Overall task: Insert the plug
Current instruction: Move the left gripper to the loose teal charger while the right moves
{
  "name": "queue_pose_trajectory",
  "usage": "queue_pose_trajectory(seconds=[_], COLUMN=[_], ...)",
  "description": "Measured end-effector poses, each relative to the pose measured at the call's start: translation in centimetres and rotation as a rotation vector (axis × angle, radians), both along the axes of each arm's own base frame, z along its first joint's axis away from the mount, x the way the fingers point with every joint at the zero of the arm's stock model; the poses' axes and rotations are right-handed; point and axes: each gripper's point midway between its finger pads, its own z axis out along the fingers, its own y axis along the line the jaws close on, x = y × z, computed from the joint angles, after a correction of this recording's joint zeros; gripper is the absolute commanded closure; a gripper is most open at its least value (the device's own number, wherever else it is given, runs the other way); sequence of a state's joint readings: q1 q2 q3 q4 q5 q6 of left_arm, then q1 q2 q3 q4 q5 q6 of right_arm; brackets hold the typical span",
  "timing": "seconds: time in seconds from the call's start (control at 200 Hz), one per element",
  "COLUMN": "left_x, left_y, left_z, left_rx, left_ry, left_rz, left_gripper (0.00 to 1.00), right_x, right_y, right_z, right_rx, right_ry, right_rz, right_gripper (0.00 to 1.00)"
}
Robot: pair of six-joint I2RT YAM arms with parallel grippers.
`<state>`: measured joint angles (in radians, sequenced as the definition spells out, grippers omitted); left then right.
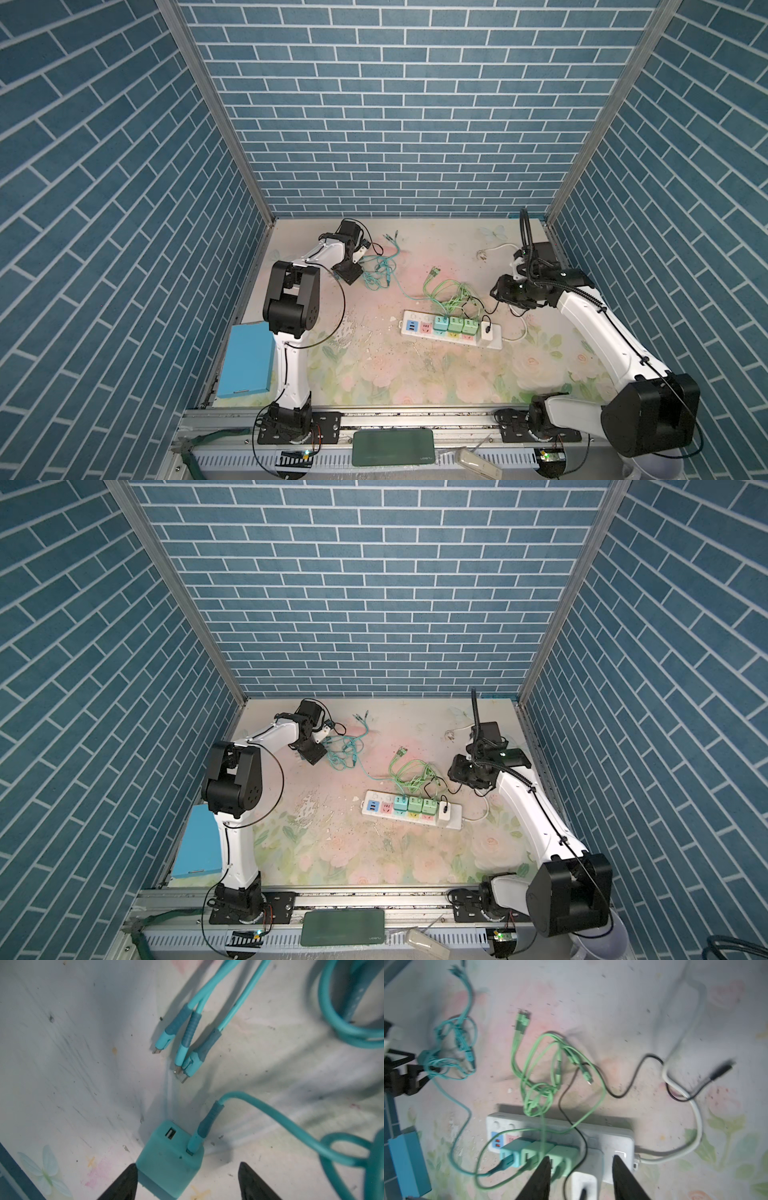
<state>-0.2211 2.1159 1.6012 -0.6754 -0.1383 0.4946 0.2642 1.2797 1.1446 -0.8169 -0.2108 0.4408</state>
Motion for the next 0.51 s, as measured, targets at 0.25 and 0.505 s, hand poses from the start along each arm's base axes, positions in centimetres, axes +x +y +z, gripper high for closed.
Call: queue_pose_trajectory(seconds=[0.25, 0.505], left_x=[0.1, 0.1], left_y=[0.0, 0.2], left_z=[-0.2, -0.2], left_rx=[0.0, -0.003], left_ry=[0.005, 0.004], left_rz=[-0.009, 0.0], left_gripper=[0.29, 0.34], right_x=[-0.5, -4.2], right_y=[9.4, 12.6], right_z=[2.3, 0.0], right_rx=[0.01, -0.066], right_ry=[-0.027, 0.055], right_rz=[0.268, 0.417], right_gripper=[0.69, 0.79])
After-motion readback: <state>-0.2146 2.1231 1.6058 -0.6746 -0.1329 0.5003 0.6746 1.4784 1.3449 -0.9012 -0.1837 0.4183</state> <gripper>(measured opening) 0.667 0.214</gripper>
